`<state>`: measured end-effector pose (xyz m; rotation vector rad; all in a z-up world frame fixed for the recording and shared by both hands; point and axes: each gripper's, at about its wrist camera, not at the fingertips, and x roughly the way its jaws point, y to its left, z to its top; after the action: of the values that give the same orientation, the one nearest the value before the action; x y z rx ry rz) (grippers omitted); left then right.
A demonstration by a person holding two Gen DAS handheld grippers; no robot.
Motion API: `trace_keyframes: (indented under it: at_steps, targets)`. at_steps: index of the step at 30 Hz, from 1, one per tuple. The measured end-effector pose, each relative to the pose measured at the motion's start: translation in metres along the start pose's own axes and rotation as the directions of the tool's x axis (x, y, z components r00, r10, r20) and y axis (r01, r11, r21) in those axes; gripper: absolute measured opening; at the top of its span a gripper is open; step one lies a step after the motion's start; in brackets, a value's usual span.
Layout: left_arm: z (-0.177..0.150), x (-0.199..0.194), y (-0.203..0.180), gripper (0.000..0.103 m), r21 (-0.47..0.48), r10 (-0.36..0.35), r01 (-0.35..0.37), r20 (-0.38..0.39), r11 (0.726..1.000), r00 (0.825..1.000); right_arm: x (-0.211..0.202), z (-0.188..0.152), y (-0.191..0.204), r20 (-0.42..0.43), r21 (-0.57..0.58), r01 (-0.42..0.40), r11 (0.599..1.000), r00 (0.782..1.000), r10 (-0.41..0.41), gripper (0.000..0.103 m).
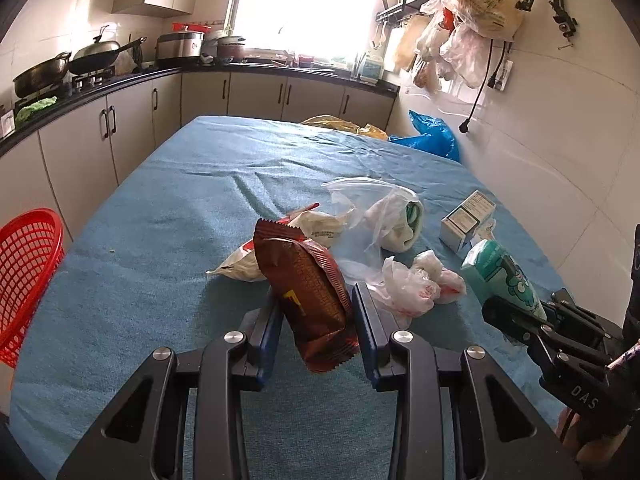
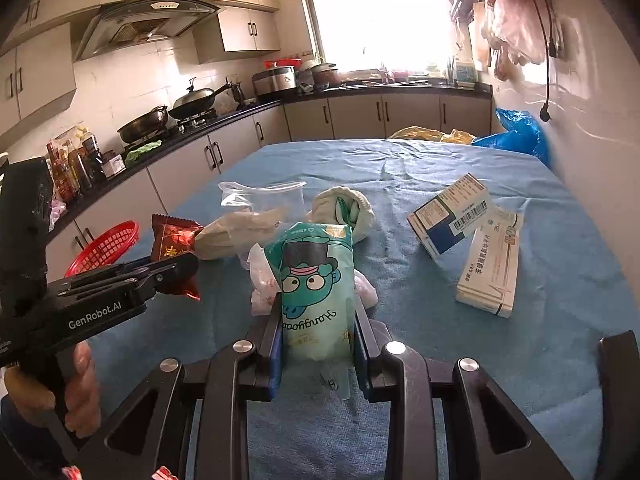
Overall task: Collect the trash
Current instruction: 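Lift the snack bag with the left tool while the right lifts the wipes pack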
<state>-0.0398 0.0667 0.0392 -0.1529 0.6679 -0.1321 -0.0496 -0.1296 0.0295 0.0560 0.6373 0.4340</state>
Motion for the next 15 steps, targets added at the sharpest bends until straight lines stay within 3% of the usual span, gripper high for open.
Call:
trace_keyframes:
  at_steps: [15]
  targets:
    - [-0.0013,-0.001,-0.0022,0.033,0.002,0.002,-0.002,0.006,1.0,1.0,-0.004,0.0002,-0.0005,0.007,0.003,0.005,1.0,1.0,-0.005,0.031]
